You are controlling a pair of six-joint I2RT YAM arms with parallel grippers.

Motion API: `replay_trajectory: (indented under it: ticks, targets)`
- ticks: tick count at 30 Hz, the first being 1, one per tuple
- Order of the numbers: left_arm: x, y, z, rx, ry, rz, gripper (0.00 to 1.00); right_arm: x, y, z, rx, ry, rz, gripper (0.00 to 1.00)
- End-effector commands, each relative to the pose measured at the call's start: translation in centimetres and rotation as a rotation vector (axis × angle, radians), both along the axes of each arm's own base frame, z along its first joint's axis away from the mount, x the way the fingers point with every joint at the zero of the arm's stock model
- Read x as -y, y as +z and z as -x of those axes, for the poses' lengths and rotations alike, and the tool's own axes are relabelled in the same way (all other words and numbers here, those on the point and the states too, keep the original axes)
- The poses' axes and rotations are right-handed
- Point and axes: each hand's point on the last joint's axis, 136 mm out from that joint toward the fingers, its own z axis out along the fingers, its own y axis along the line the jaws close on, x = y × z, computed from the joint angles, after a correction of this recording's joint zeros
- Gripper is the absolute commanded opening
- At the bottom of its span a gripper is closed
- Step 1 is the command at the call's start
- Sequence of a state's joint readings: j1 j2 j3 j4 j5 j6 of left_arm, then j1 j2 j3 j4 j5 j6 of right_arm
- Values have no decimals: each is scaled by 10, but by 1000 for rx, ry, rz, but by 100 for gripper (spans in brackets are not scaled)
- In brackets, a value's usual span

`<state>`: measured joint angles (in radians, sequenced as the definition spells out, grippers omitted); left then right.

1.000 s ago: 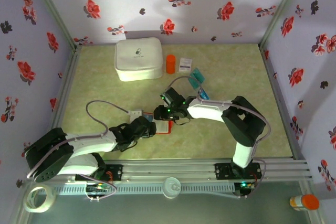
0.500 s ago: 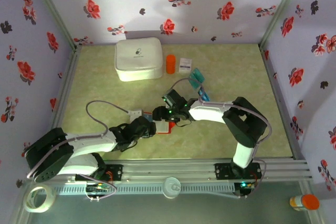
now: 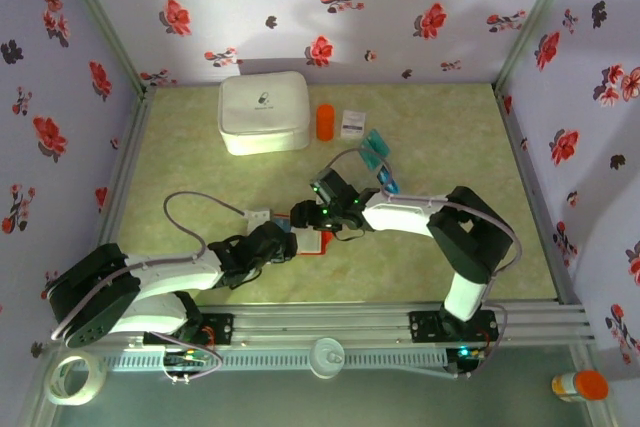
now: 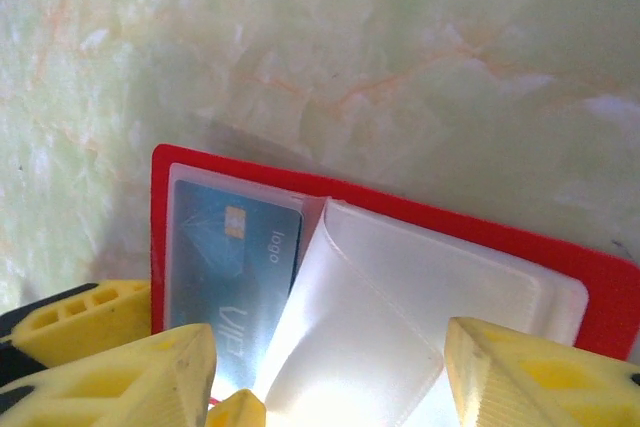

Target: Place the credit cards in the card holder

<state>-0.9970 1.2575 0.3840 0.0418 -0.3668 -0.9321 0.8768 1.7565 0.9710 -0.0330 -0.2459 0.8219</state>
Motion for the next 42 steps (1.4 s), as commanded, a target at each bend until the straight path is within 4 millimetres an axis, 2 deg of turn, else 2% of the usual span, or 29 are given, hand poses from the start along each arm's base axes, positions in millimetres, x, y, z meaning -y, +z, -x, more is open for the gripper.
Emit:
replay_trajectory:
  ticks: [1, 6, 8, 12, 18, 22, 30, 37, 42]
  targets:
    - [-2, -7, 5, -17, -17, -22, 81, -10, 2, -1, -24, 9, -40, 59]
    - [-2, -1, 4, -8, -20, -17, 81, -21, 8, 1, -50, 25, -89, 57]
    - [-3, 5, 4, 3, -17, -13, 86, -24, 13, 1, -54, 21, -115, 58]
    - [-11, 31, 0, 57, 4, -1, 98, -32, 23, 3, -58, 18, -154, 63]
    - [-39, 71, -5, 127, 77, 23, 100, -51, 34, 10, -55, 35, -172, 67]
    - [-62, 86, -6, 154, 148, 38, 100, -63, 31, 11, -58, 46, -168, 68]
    - [-84, 93, -4, 174, 219, 67, 100, -82, 12, 4, -88, 42, -169, 70]
    - [-86, 91, -4, 173, 230, 71, 100, -87, -2, 3, -116, 33, -180, 70]
    - [-84, 87, -4, 165, 228, 67, 100, -84, 3, 3, -110, 30, -187, 70]
